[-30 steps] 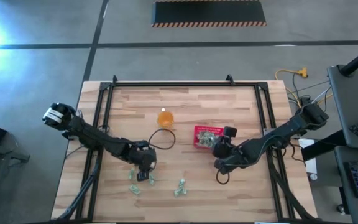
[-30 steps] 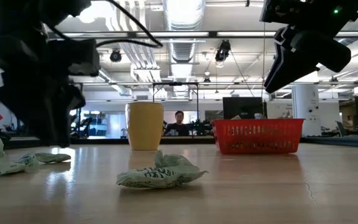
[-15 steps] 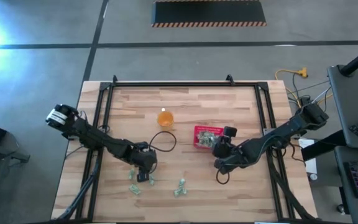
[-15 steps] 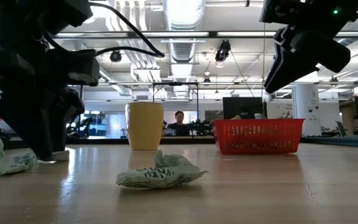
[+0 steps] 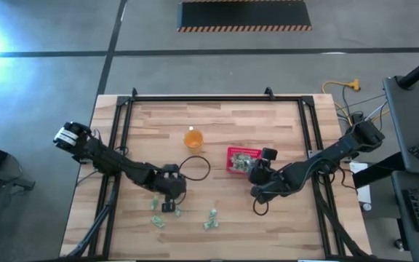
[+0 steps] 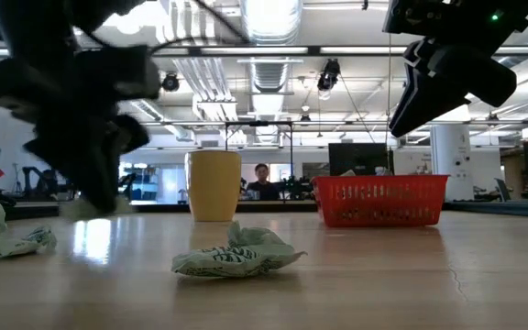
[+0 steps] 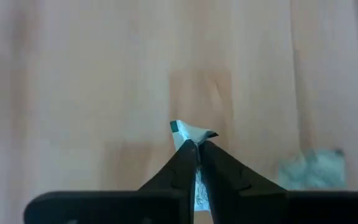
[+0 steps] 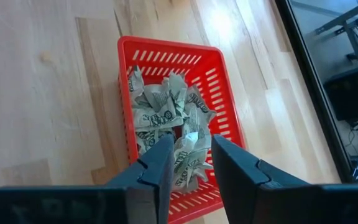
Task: Pick and place Stevia / Truvia into bins
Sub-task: Put the stevia packet into the basket
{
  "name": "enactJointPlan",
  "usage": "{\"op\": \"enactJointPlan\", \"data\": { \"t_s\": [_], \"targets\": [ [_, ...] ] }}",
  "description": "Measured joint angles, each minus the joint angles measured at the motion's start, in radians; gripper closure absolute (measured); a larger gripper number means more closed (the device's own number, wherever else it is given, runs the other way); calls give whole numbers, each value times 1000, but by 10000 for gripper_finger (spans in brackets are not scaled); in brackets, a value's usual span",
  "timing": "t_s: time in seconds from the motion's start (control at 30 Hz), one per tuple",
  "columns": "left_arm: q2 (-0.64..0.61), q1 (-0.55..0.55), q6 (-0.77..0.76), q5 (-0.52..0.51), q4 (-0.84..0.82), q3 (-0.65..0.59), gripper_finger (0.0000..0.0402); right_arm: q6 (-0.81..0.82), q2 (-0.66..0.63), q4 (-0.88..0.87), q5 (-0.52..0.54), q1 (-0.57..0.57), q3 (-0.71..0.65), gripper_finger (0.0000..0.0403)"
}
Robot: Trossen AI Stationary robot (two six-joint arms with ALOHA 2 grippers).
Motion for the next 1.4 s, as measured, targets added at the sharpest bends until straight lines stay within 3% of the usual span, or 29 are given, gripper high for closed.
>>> {"op": "enactJointPlan", "data": {
  "t_s": [0.1, 0.23, 0.37, 0.5, 0.67, 0.73, 1.1, 1.4],
  "targets": [
    [0, 6, 137, -103, 46, 35, 392, 0, 0, 1, -2, 0, 0, 305],
    [-1, 29, 387, -213, 243, 55, 392, 0, 0, 7, -54, 0, 0, 303],
    [-1, 77, 612, -225, 473, 53, 392, -4, 0, 30, -124, 0, 2, 303],
    [15, 153, 710, -220, 629, 53, 392, -7, 0, 39, -185, 0, 2, 304],
    [101, 285, 719, -25, 782, 67, 392, -41, 0, 65, -202, 0, 2, 309],
    [152, 327, 713, 8, 821, 87, 392, -56, 0, 81, -209, 0, 2, 311],
    [410, 406, 712, 35, 834, 305, 392, -68, 0, 87, -210, 4, 0, 316],
    [459, 415, 713, -8, 790, 370, 390, -69, 0, 84, -210, 8, -4, 326]
  ]
}}
